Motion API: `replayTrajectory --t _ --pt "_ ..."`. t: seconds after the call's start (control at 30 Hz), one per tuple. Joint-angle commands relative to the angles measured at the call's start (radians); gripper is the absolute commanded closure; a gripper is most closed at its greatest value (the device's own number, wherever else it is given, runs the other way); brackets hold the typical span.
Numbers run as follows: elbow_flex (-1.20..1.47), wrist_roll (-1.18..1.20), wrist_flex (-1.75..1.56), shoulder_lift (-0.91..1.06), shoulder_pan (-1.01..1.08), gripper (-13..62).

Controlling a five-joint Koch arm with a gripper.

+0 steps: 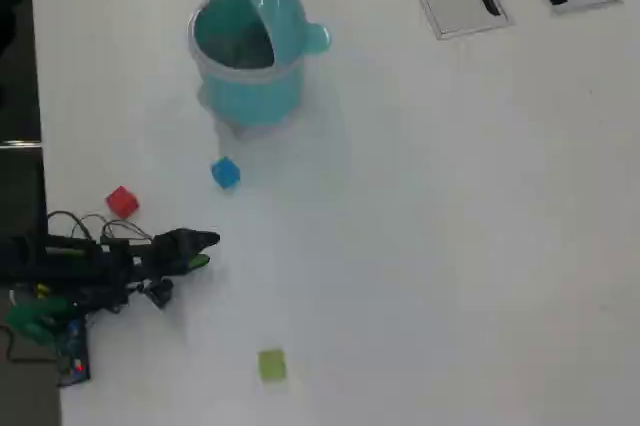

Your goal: Grasp RGB lego blocks and put them in the bin one by one.

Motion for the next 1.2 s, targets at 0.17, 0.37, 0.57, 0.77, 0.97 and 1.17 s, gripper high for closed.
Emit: replayTrajectory --t 0.17,0.37,0.57,0.77,0.97,1.17 --pt "0.072 -0.135 -0.181 0.058 0.055 15.5" --pt "0.074 -0.249 -0.417 0.058 0.060 15.5" --pt "0.075 -0.301 -0.630 0.060 0.031 16.3" --pt "0.067 -0.393 -0.790 0.060 -0.052 16.4" --pt "0.020 -0.505 -0.805 0.061 -0.123 16.4" --pt "0.037 -0.580 -0.807 0.067 -0.224 17.4"
